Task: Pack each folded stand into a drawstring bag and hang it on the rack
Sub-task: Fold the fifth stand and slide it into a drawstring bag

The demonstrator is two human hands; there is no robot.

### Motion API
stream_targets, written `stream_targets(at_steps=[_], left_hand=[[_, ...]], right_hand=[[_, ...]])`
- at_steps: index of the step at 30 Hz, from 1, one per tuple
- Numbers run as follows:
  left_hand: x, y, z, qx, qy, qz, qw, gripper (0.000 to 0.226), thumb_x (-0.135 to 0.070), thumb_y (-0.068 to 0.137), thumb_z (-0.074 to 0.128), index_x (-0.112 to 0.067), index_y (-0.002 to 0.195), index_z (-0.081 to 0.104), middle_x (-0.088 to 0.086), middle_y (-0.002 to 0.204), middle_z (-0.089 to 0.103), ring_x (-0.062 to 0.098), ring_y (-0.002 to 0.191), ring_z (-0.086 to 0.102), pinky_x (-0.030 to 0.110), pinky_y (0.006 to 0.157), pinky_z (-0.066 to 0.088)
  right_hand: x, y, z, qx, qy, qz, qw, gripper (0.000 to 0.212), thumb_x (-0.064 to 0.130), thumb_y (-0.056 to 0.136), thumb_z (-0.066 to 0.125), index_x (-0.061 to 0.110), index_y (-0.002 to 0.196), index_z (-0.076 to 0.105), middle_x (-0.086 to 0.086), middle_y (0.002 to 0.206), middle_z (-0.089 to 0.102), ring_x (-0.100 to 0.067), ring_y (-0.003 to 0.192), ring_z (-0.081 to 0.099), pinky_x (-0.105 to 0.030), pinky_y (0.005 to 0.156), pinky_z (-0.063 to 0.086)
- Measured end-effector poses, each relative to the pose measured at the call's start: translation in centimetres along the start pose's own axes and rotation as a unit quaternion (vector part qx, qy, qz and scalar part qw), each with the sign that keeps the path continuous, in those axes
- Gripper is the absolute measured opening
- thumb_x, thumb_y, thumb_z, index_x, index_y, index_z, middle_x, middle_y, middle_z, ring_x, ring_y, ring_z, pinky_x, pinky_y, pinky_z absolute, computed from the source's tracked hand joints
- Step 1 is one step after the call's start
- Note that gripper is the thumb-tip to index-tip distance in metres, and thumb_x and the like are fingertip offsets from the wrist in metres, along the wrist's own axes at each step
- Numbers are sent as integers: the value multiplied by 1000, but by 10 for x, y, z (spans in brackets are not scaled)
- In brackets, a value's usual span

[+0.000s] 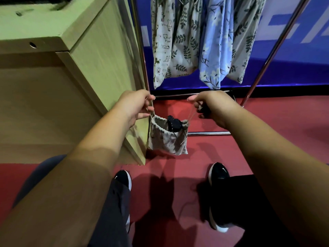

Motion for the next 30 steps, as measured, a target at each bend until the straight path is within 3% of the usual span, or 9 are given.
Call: stream_targets(at_steps=[4, 7, 10, 14, 18, 21, 25, 28, 30], left_hand=[[-2, 1, 9, 53, -65, -5, 996, 34, -3, 97, 41, -10, 109, 73, 0, 85, 68, 11, 51, 61, 33, 72, 59], [-3, 0, 13, 70, -94, 18, 993, 25, -2, 104, 57, -13, 118, 75, 1, 108, 79, 6, 60, 70, 29, 65, 64], [-2, 0, 17, 71, -143, 39, 986, 26, -23, 99, 76, -9, 120, 75, 3, 101, 80, 6, 68, 74, 26, 67, 63], [-3, 5, 17, 38, -127, 56, 990, 52, -59, 90, 75, -8, 102, 68, 6, 87, 69, 13, 76, 70, 29, 78, 64], [-10, -2, 20, 19, -79, 91, 993, 71, -78, 93, 55, -13, 108, 78, -1, 108, 76, 14, 100, 67, 35, 96, 55], [-24, -17, 30, 72, -152, 111, 979, 65, -72, 100, 46, -15, 91, 77, 5, 100, 80, 19, 99, 74, 41, 109, 50], [-37, -33, 44, 144, -266, 101, 948, 66, -69, 104, 40, -17, 66, 56, 5, 63, 58, 23, 61, 63, 41, 80, 58], [-40, -34, 42, 167, -267, 100, 944, 71, -71, 103, 43, -16, 58, 47, 1, 50, 31, 18, 44, 31, 31, 55, 38], [-40, -29, 39, 166, -246, 97, 950, 71, -71, 101, 49, -16, 57, 48, -1, 45, 23, 16, 42, 19, 29, 51, 24]], right_hand=[[7, -8, 13, 62, 129, -19, 990, 51, -8, 93, 40, 10, 130, 70, -6, 85, 68, -19, 69, 65, -41, 87, 61], [10, -11, 17, 76, 150, -48, 985, 68, -22, 93, 45, 23, 140, 66, -14, 113, 70, -18, 67, 67, -38, 76, 65], [7, -10, 18, 71, 161, -52, 983, 71, -20, 95, 58, 28, 148, 59, -13, 120, 71, -15, 66, 69, -28, 66, 62], [6, -9, 19, 47, 118, -61, 990, 28, 27, 100, 76, 11, 123, 73, -9, 97, 72, -11, 70, 66, -21, 67, 60], [14, -3, 9, -25, 36, -95, 995, 56, 60, 102, 61, 14, 80, 84, -14, 87, 71, -16, 72, 61, -38, 86, 64], [23, -7, 0, -57, 110, -113, 986, 50, 50, 102, 61, 14, 70, 73, -12, 79, 71, -22, 81, 67, -43, 97, 58], [27, -12, 7, 4, 320, -76, 945, 50, 36, 113, 47, 17, 67, 43, -4, 68, 58, -21, 69, 67, -36, 77, 60], [19, -11, 3, 9, 328, -52, 943, 49, 41, 111, 47, 21, 67, 42, 2, 65, 48, -14, 51, 40, -28, 54, 42], [12, -8, -1, 5, 337, -38, 941, 47, 43, 110, 50, 23, 67, 44, 4, 65, 47, -11, 48, 26, -26, 46, 29]])
Point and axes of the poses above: each hand's wrist, its own y-axis towards the middle knuckle, its own z-axis out of the palm, x = y × z, the point moved 8 cm from there along y, towards the middle knuckle
